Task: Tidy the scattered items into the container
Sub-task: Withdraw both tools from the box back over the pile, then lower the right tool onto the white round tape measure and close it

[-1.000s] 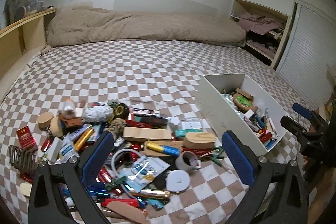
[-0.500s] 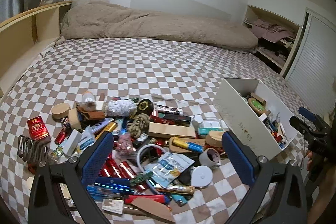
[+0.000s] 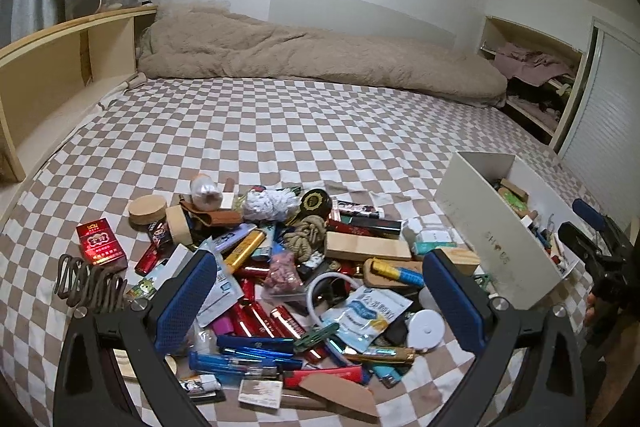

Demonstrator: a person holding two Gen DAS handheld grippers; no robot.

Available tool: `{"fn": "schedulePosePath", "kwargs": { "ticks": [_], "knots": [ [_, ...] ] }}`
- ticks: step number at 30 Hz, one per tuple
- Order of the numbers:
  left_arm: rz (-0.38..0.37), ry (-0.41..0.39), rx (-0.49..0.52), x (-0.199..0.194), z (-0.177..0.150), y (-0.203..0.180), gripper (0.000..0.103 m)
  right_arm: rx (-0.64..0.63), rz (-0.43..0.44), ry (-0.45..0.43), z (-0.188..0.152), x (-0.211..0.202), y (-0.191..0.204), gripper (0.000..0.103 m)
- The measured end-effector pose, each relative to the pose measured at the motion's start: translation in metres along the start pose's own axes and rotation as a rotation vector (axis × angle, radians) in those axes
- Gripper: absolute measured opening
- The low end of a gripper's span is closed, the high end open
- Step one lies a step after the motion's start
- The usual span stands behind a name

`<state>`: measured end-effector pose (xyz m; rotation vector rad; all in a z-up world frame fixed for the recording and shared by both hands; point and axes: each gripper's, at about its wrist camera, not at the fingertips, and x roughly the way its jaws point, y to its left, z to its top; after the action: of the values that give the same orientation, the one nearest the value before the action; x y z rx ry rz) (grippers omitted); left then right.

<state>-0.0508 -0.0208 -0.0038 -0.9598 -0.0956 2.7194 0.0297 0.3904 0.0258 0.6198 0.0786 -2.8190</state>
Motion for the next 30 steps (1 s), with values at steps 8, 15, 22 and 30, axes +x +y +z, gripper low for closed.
{"fn": "schedulePosePath", "kwargs": {
  "ticks": [8, 15, 22, 30],
  "knots": [
    [-0.023, 0.042, 0.061, 0.009, -0.022, 0.001, 0.103, -0.056, 0.08, 0.032, -0.02, 0.018, 0.028, 0.103],
    [-0.059, 0.124, 0.095, 0.024, -0.042, -0.004, 0.103, -0.086, 0.117, 0.086, -0.04, 0.03, 0.045, 0.103],
    [-0.091, 0.205, 0.12, 0.036, -0.06, -0.004, 0.103, -0.107, 0.148, 0.153, -0.058, 0.048, 0.057, 0.103],
    [-0.136, 0.307, 0.141, 0.056, -0.084, -0.004, 0.103, -0.123, 0.18, 0.251, -0.085, 0.069, 0.064, 0.103]
  ]
}}
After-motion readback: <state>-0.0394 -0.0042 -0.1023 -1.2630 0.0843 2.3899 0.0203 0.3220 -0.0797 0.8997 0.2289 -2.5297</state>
